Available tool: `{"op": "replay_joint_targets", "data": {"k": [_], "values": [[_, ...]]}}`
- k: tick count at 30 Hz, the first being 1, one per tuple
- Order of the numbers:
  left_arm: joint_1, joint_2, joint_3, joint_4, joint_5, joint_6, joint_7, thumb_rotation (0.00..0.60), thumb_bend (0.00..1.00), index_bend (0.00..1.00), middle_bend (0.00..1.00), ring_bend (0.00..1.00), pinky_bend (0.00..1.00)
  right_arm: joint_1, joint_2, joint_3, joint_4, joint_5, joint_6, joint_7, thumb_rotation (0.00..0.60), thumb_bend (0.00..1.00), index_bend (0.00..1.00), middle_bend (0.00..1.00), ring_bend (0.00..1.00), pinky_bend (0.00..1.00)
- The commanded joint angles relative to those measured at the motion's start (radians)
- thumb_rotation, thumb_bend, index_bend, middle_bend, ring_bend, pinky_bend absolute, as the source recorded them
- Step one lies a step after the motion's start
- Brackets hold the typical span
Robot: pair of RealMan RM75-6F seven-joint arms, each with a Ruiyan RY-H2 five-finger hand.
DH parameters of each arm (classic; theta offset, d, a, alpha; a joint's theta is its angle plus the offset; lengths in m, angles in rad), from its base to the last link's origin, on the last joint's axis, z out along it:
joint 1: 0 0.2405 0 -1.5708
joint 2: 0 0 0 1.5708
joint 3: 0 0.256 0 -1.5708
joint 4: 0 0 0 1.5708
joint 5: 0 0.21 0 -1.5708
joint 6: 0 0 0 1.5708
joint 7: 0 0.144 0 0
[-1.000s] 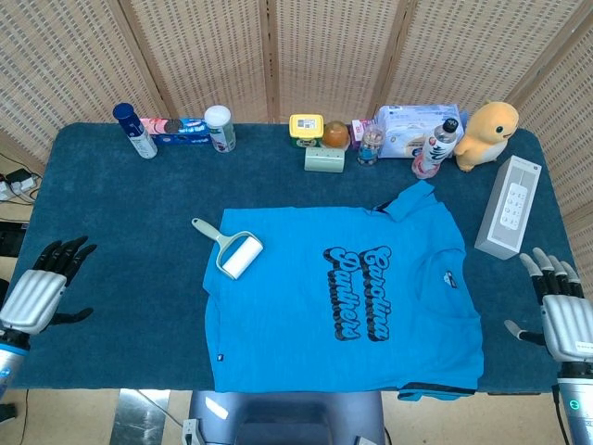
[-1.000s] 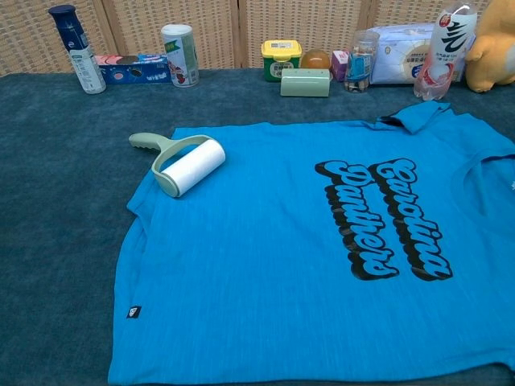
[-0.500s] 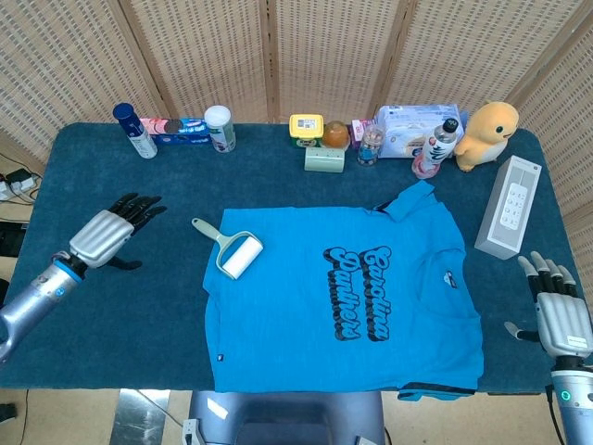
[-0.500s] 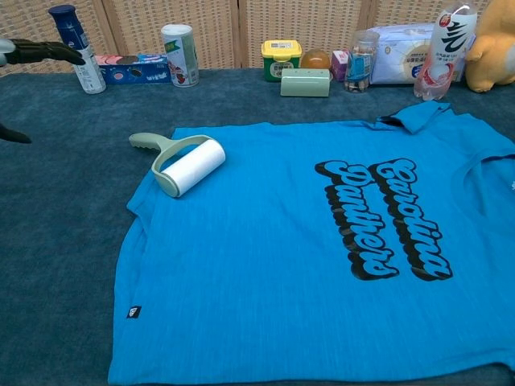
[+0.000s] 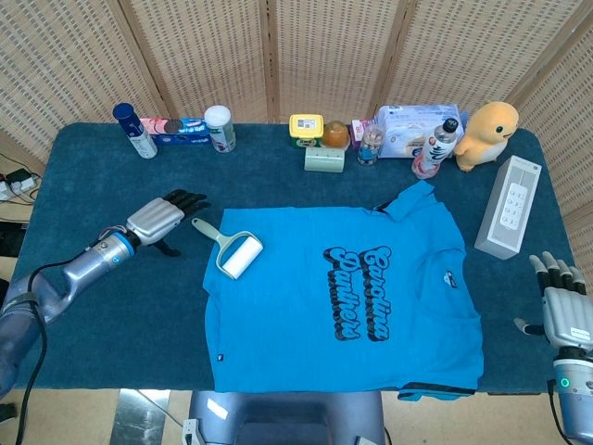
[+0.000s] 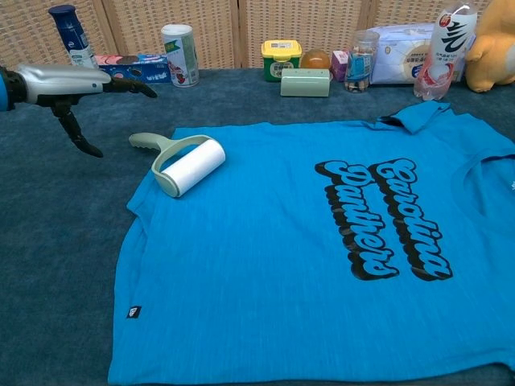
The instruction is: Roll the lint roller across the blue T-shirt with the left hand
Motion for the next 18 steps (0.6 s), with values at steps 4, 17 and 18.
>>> {"op": "replay_joint_targets", "data": {"k": [4,17,18], "values": [[-0.046,-0.059,0.064,0.061,0.018,-0.04,-0.067,0.6,0.13,0.01,0.14,0.03,0.06,0.003,-0.004,0.007,0.01,0.013,-0.006,0.002,0.6,0.0,0.02,0.0,0.0,0.0],[-0.071,-0.097,0.088,0.065,-0.013,-0.074,0.004,0.6,0.16,0.13,0.23,0.06,0.07,-0.001,0.016,0.002,-0.016,-0.004,-0.005,0.038,0.6,0.0,0.03,0.0,0.0,0.0],[-0.071,-0.099,0.088,0.064,-0.016,-0.075,0.011,0.6,0.16,0.15,0.25,0.08,0.08,-0.002,0.017,0.002,-0.018,-0.005,-0.004,0.039,0.6,0.0,0.03,0.0,0.0,0.0]]}}
